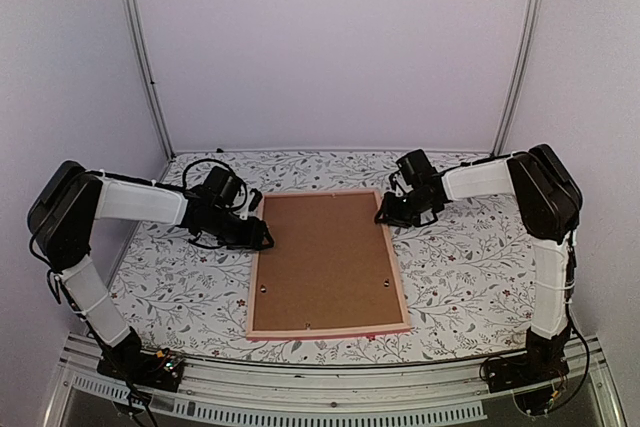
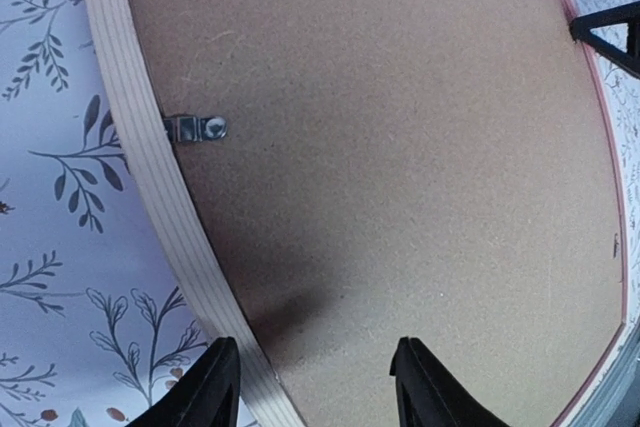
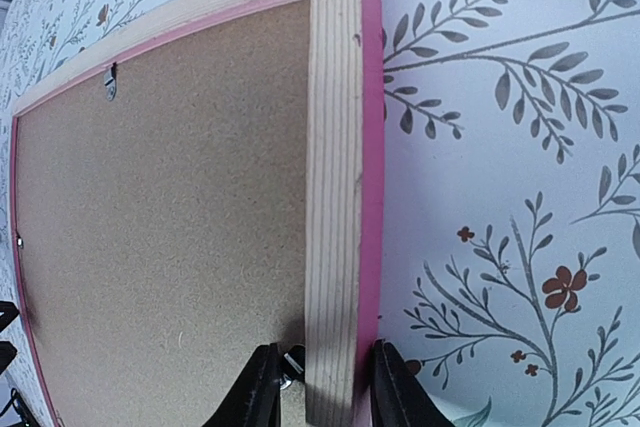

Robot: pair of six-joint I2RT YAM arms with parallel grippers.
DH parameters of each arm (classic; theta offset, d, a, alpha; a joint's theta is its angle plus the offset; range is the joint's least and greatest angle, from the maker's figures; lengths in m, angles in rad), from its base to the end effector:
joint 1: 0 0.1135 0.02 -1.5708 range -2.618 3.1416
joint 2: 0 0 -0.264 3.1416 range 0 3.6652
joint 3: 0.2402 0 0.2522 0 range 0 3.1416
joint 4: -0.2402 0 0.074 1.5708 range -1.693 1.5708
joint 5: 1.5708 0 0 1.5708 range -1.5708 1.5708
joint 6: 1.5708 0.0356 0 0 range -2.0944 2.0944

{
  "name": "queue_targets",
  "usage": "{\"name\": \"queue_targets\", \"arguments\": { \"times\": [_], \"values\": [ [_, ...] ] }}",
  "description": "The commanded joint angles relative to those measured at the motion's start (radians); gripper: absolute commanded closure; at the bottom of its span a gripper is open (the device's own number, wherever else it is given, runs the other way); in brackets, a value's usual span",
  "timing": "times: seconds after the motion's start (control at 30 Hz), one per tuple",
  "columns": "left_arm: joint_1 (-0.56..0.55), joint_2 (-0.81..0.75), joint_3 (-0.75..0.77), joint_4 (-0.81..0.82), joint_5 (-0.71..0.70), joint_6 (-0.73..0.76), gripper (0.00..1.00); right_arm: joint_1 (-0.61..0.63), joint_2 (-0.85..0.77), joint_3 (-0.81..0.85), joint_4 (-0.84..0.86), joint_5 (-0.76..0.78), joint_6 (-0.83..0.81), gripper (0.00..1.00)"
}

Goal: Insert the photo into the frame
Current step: Press the fastener onto the backboard.

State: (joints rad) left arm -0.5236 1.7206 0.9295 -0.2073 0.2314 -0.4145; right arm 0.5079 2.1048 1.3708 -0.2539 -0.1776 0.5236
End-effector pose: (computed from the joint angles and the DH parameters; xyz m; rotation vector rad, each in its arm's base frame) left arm 0.2844 -0.1736 0.1512 0.2362 2.6547 -0.6305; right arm 0.3783 0.2178 0.1302 -0.0501 2.6573 0.5988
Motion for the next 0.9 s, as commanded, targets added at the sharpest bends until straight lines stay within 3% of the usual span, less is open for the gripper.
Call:
{"name": "queue_targets", "arguments": {
  "times": [0.0,0.2,0.43,0.87],
  "values": [
    [-0.012,-0.001,0.021,-0.013,-0.006,0.016,0.44,-0.019,0.054,-0.071,0.015,-0.04,0.044,0.72],
    [-0.012,0.001,0.013,-0.007,-0.005,0.014,0.45,-0.032,0.057,-0.096,0.055,-0.085,0.07,0.73],
    [-0.012,-0.001,0.003,-0.003,-0.005,0.014,0.45,-0.045,0.045,-0.1,0.109,-0.12,0.113,0.56],
    [-0.013,-0.007,-0.001,0.002,-0.001,0.012,0.45,-0.045,0.102,-0.039,0.037,-0.065,0.082,0.61]
  ]
}}
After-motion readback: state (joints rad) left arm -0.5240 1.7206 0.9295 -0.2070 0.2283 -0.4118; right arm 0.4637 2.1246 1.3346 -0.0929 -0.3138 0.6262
